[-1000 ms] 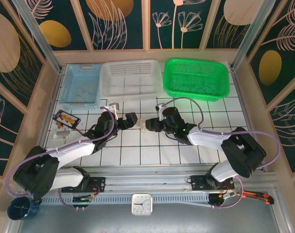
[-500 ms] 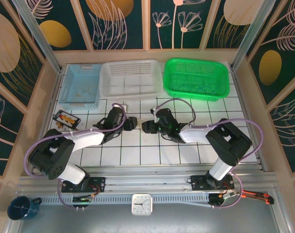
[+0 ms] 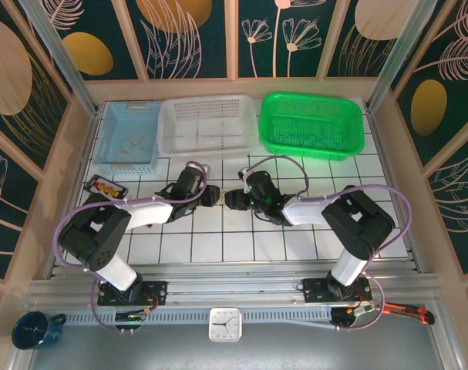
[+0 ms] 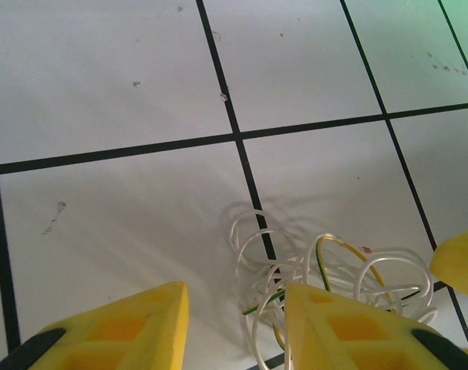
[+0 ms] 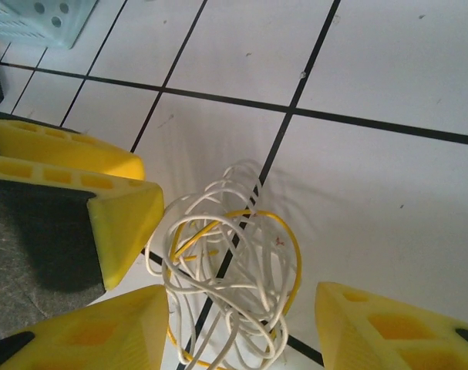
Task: Untangle the cables
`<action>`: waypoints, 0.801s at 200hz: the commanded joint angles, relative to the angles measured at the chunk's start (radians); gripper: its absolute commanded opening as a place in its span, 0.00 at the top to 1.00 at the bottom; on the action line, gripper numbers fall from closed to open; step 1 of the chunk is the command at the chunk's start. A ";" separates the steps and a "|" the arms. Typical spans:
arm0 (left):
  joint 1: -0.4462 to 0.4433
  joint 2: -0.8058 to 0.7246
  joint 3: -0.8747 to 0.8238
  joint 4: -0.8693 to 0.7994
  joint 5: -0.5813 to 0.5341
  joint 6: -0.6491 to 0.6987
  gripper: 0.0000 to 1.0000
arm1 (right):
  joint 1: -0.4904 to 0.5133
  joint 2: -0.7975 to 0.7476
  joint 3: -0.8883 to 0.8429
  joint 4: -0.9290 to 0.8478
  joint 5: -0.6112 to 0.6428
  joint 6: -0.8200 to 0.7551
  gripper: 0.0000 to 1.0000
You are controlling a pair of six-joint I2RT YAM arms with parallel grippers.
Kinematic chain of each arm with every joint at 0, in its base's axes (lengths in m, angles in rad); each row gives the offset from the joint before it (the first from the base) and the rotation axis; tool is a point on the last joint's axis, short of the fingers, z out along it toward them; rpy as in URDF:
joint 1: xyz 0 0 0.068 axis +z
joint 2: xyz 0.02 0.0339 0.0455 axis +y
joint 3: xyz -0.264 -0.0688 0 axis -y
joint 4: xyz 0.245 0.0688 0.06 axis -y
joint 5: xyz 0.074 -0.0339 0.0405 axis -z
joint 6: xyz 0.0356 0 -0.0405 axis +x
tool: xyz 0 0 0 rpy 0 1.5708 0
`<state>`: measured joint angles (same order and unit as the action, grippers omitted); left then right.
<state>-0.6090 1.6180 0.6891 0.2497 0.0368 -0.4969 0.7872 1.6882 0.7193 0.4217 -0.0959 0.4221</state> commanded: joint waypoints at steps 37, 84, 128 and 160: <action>-0.005 -0.018 0.001 0.009 0.022 -0.002 0.54 | -0.014 0.033 0.021 0.047 0.006 0.024 0.49; -0.006 -0.094 -0.054 0.022 0.029 -0.029 0.49 | -0.014 0.035 0.016 0.056 -0.003 0.032 0.52; -0.005 -0.083 -0.068 0.050 0.079 -0.047 0.58 | -0.014 0.037 0.014 0.057 -0.005 0.034 0.54; -0.007 -0.057 -0.071 0.081 0.111 -0.059 0.61 | -0.014 0.039 0.013 0.061 -0.008 0.037 0.55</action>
<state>-0.6090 1.5387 0.6304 0.2859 0.1036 -0.5362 0.7776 1.7123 0.7193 0.4465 -0.0998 0.4515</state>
